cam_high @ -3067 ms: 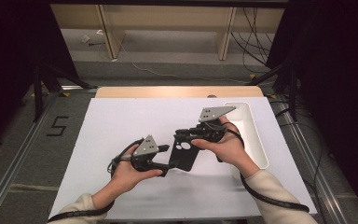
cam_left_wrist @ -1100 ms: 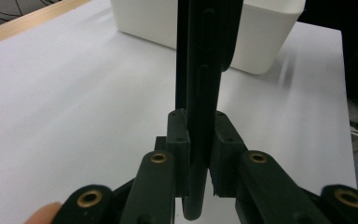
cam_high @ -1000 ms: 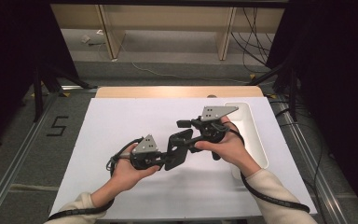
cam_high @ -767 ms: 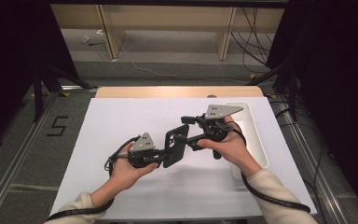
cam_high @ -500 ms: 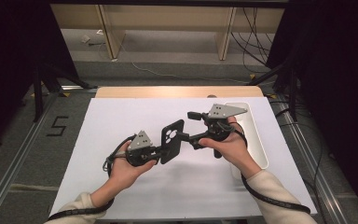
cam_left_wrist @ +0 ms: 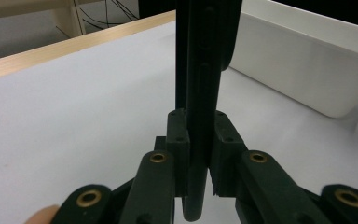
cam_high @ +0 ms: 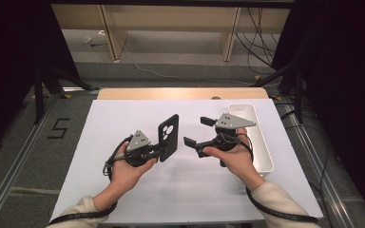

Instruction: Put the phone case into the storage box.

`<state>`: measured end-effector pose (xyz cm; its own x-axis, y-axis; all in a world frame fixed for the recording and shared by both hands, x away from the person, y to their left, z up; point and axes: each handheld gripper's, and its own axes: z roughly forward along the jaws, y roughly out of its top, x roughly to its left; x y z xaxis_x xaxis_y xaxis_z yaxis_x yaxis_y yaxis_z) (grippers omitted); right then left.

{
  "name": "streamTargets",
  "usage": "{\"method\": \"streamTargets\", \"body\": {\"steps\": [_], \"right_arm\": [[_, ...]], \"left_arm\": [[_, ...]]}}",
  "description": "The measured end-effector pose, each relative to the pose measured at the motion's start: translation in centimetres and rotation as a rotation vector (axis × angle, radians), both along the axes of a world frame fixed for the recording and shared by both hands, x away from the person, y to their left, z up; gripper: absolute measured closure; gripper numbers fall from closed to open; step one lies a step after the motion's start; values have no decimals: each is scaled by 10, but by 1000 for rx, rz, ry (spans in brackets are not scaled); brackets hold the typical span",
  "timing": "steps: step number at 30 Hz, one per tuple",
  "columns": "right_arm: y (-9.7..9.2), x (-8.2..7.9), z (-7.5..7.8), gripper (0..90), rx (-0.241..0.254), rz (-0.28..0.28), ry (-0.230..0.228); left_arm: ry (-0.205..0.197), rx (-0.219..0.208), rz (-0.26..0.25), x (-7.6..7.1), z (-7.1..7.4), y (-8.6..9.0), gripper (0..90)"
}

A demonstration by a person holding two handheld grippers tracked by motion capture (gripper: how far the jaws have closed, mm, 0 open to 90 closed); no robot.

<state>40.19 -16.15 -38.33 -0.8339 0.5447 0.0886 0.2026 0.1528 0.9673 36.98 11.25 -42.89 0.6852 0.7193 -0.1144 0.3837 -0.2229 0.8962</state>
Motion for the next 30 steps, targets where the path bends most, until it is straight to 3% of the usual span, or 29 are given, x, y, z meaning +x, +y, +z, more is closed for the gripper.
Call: {"method": "streamTargets", "body": {"steps": [13,30], "right_arm": [[4,-6,-8,36,-2,-28,2],[13,-8,-8,23,2,-42,-2]], "left_arm": [[-11,-1,21,-1,1,-6,800],[-4,-2,-7,-5,0,-22,800]]}}
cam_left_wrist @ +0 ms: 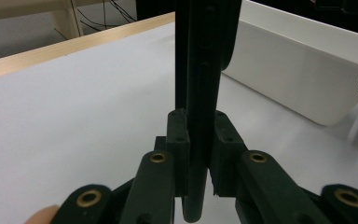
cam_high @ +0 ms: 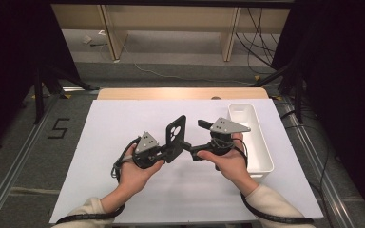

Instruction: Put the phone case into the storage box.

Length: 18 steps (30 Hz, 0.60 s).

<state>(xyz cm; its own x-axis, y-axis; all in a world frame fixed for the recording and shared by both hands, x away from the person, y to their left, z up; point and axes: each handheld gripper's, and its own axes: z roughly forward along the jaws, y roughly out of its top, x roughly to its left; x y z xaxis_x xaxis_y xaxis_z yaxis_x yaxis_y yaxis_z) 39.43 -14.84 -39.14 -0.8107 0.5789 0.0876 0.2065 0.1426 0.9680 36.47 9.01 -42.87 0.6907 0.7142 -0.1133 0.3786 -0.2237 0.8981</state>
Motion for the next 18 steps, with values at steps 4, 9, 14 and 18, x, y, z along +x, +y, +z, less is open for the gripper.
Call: {"method": "streamTargets", "body": {"steps": [4,9,14,18], "right_arm": [[1,1,0,22,4,-10,1],[3,1,1,18,9,-15,2],[7,2,1,7,5,-11,1],[10,2,-1,5,-1,-18,3]], "left_arm": [[0,0,-8,-1,0,-2,800],[-2,2,-12,-1,-1,-3,800],[-1,2,-20,-2,-1,-7,800],[1,1,-29,-3,-2,-9,801]]}}
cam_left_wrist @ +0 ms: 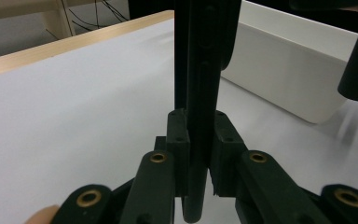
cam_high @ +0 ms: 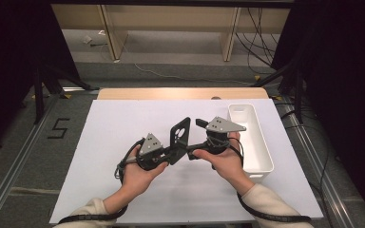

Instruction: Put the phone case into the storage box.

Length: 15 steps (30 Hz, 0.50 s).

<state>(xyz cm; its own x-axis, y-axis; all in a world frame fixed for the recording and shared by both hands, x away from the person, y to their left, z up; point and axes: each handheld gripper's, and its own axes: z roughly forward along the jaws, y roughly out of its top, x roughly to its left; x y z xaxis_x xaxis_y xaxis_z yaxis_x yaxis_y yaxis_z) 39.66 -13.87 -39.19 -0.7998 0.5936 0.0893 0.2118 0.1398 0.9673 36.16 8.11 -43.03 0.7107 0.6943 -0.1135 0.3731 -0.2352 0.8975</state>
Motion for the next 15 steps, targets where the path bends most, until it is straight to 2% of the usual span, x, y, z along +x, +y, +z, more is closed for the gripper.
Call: {"method": "streamTargets", "body": {"steps": [15], "right_arm": [[8,1,0,4,12,-1,-2]], "left_arm": [[-3,4,-12,-1,-1,-2,800]]}}
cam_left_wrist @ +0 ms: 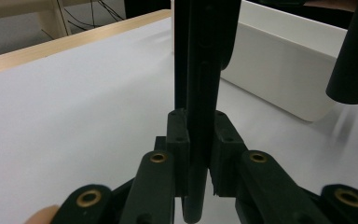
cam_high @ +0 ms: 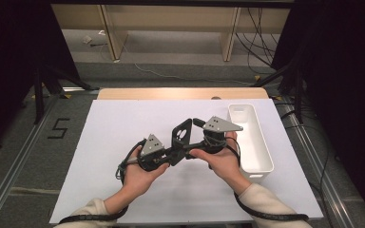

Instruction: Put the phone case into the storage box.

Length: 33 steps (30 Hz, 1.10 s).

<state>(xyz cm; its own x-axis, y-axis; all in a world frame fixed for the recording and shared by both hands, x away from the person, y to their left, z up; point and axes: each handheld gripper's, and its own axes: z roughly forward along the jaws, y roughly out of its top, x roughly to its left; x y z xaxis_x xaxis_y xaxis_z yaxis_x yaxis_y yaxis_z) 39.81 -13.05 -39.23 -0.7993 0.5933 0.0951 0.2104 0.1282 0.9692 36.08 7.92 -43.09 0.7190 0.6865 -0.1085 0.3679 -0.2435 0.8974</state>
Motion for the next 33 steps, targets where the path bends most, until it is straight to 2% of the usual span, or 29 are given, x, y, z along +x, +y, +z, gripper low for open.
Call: {"method": "streamTargets", "body": {"steps": [16,33], "right_arm": [[12,2,0,9,11,-13,-19],[11,1,-2,132,40,-50,-25]], "left_arm": [[-4,-2,0,0,0,0,800],[-7,-7,6,0,0,0,799]]}}
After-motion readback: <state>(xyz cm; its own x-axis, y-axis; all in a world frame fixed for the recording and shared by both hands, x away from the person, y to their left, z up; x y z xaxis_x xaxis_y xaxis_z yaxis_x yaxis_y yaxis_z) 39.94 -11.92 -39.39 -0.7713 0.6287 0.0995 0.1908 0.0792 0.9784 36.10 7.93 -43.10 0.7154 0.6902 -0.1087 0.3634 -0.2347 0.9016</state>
